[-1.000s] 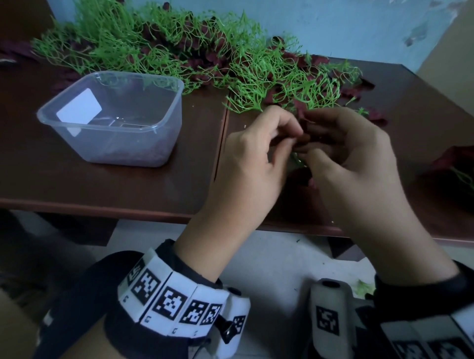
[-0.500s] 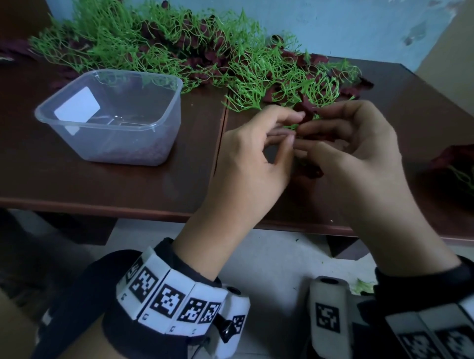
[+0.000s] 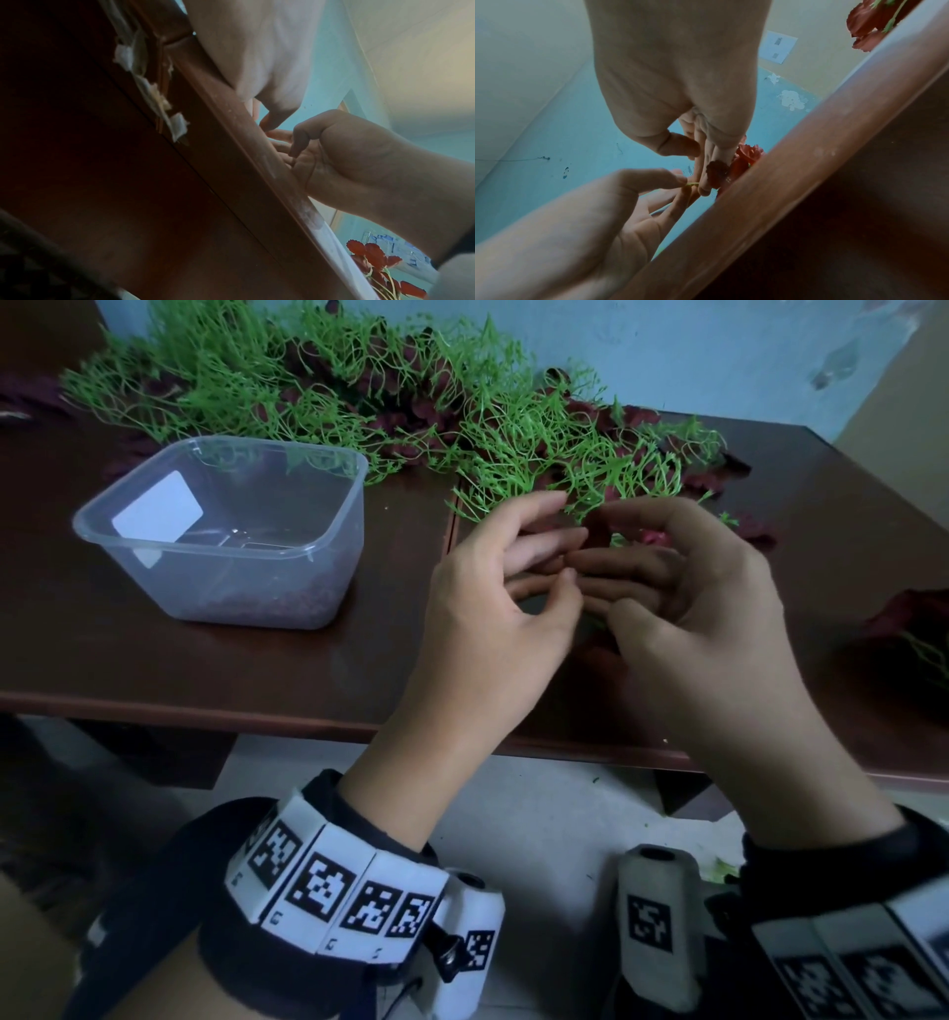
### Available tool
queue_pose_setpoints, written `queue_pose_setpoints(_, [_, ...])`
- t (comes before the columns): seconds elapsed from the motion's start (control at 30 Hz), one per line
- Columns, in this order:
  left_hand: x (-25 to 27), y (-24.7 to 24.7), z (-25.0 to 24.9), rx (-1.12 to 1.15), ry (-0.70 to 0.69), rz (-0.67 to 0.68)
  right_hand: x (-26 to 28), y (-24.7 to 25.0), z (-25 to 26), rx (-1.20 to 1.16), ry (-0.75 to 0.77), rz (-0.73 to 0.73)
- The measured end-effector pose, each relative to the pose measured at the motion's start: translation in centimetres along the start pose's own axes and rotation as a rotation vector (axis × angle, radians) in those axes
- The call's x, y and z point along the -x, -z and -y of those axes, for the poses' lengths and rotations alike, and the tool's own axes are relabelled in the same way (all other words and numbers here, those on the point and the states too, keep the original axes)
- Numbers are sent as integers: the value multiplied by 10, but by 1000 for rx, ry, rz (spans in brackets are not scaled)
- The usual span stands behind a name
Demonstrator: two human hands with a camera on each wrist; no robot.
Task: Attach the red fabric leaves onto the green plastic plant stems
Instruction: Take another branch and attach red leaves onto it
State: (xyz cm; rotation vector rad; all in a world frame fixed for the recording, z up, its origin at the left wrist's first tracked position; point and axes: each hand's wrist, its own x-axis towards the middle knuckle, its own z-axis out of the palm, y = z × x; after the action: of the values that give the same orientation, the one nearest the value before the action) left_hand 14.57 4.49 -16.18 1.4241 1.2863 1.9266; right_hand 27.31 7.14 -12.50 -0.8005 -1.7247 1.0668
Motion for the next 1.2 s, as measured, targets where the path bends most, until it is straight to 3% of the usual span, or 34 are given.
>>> queue_pose_setpoints(0.27, [0, 0, -6, -59, 32, -19, 0, -1, 0, -28, -6, 12])
queue_pose_setpoints(0.57, [-13, 24, -27, -319, 12, -104, -6, -7, -10, 14, 52, 17])
queue_pose_setpoints(1.03, [-12, 43, -31, -386, 149, -36, -15, -27, -7, -16, 105, -75])
queue_pose_setpoints(1.2, [-14, 57, -48, -448, 66, -96, -17, -34, -9, -28, 69, -49])
